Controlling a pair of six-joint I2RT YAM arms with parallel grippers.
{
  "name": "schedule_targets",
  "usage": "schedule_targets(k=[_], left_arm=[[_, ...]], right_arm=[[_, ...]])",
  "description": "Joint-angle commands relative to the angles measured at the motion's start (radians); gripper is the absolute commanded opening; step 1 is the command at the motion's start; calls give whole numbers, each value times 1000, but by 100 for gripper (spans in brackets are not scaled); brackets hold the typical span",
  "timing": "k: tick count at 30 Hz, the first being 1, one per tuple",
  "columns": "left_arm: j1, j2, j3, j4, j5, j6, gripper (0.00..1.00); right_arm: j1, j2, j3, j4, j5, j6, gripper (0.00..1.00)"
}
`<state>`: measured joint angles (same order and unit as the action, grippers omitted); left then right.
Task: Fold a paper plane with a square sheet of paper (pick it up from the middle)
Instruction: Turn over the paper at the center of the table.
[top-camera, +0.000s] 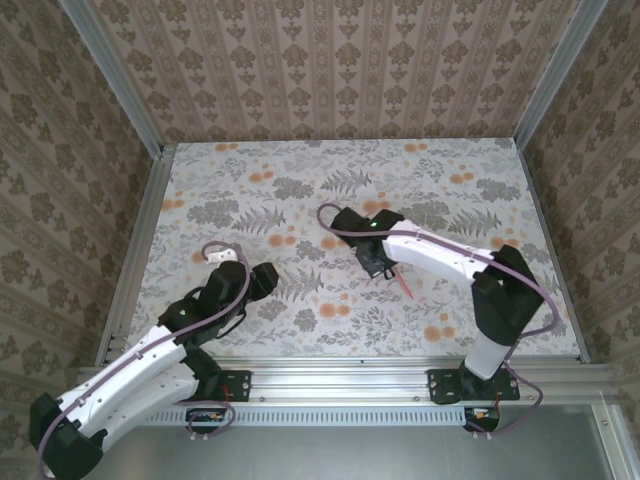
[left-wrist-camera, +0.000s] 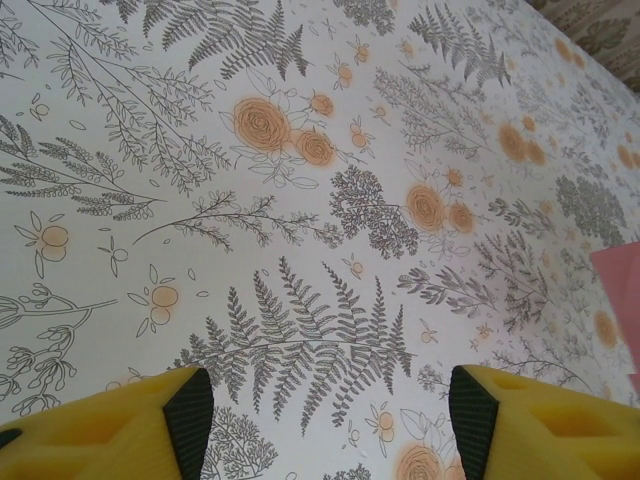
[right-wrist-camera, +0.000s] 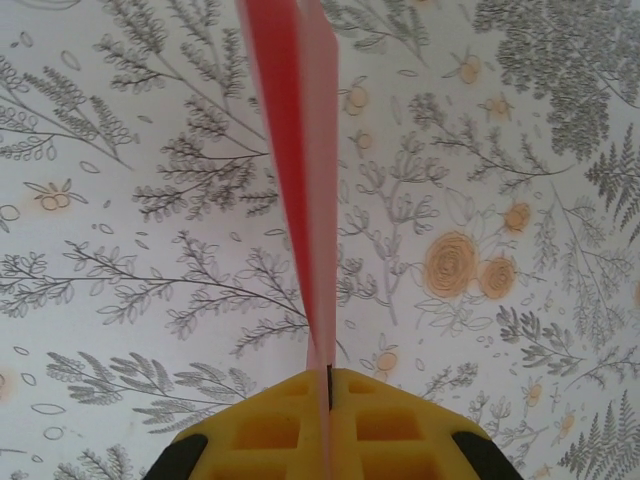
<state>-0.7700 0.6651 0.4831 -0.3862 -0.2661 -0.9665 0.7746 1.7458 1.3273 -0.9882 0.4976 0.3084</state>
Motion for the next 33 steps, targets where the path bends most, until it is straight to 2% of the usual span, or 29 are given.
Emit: schedule_targets(k=[1,9,15,17,24,26,27,28,33], left_arm=[[11,-34,-12,-46,-34,-19,67],[16,-69,-21,-57,-28,-26,68],[16,-71,-25,-55,-6,-23,70],[15,-71,-25,-53,-1,-21,70],[17,-47,-24,-33,32,-15,72],[17,-23,-21,-28,52,-12,73],[17,-7,-19,-22,65,-12,73],[17,11,-15,-15,78,-11,73],[15,130,18,20,141,4,74]], right_arm=[[46,79,49,-42,59,36,8],[131,236,127,-29,-7,112,10],[141,253,130,29,-165,144,19],[140,244,123,46,-217,140,26],[141,123,59,135,-395,128,43],[140,60,24,172,-421,127,51],[141,29,8,187,-432,121,59],[140,-3,-14,205,-451,107,63],[133,-171,-168,316,-424,75,64]])
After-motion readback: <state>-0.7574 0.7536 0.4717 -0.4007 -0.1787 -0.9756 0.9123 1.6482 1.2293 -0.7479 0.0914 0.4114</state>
